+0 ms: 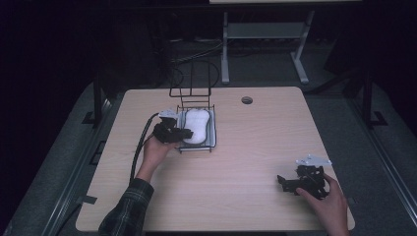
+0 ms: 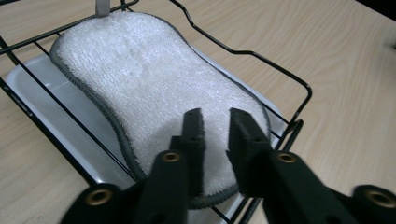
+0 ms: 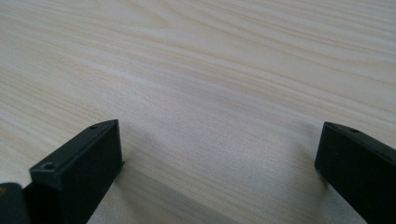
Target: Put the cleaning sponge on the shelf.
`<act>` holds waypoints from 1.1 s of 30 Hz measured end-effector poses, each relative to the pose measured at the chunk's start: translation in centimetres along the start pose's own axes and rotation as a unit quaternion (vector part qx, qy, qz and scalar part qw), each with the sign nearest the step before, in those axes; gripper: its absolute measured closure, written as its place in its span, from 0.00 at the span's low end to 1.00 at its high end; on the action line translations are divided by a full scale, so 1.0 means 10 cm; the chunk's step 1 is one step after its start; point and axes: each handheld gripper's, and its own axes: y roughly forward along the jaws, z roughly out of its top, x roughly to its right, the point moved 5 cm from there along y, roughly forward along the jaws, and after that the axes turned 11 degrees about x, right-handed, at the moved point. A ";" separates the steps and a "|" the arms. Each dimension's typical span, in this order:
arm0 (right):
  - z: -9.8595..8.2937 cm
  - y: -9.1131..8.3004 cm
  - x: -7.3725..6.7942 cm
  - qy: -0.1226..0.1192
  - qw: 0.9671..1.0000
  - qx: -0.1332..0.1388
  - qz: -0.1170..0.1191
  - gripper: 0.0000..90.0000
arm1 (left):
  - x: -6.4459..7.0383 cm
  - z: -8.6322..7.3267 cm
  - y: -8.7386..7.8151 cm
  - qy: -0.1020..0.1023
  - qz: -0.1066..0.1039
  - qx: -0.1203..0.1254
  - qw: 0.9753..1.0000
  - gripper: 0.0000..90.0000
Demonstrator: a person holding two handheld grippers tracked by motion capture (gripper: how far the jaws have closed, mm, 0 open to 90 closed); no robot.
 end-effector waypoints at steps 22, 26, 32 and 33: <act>0.00 0.00 0.00 0.000 1.000 0.000 0.000 0.00 | 0.12 -0.36 -0.74 0.023 0.069 -0.010 0.997 0.20; 0.00 0.00 0.00 0.000 1.000 0.000 0.000 0.00 | 0.18 -0.47 -0.88 0.029 0.079 -0.013 0.996 0.20; 0.00 0.00 0.00 0.000 1.000 0.000 0.000 0.00 | 0.28 -0.64 -1.01 0.036 0.086 -0.021 0.995 0.19; 0.00 0.00 0.00 0.000 1.000 0.000 0.000 0.00 | 0.31 -0.72 -1.06 0.039 0.090 -0.027 0.995 0.19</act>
